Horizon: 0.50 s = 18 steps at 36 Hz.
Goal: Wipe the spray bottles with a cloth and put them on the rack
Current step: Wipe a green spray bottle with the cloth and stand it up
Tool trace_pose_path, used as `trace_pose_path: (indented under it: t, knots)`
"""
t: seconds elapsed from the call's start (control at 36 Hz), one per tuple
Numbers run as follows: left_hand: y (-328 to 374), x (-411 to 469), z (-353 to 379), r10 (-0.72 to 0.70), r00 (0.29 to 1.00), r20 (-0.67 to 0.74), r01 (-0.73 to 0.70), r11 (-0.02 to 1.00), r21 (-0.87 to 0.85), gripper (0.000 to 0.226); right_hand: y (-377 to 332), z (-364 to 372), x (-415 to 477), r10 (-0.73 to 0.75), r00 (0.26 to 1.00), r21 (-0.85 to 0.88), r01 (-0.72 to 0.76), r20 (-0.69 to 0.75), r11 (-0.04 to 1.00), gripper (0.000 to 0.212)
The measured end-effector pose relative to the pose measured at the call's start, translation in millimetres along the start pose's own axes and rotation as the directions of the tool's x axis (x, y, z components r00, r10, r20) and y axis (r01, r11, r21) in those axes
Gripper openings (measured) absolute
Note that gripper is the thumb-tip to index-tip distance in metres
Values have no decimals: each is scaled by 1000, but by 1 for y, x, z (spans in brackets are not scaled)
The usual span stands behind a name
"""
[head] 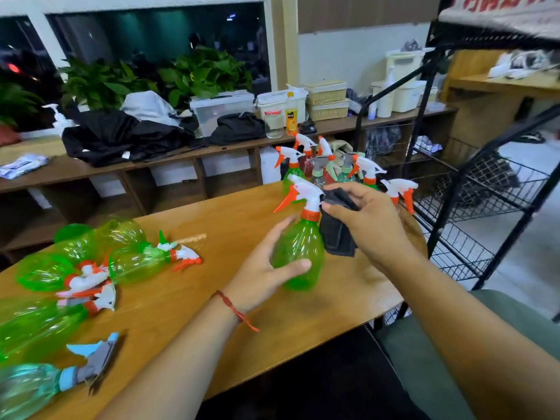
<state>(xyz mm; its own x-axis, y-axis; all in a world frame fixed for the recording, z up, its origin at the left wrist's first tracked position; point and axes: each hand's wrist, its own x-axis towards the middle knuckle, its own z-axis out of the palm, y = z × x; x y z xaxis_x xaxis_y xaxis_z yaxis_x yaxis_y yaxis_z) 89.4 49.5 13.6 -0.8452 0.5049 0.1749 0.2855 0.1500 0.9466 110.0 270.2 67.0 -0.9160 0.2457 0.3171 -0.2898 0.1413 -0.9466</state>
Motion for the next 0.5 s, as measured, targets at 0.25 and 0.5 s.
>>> trace_pose_path:
  t: [0.25,0.5]
  knots:
    - [-23,81,37,61,981,-183,14,924,382,86,24,-28,39,-80,989,-155,60,-125,986,31]
    - [-55,176,54,-62,966,-250,148,927,345,93,33,-53,74,-73,963,-211,17,-259,977,35]
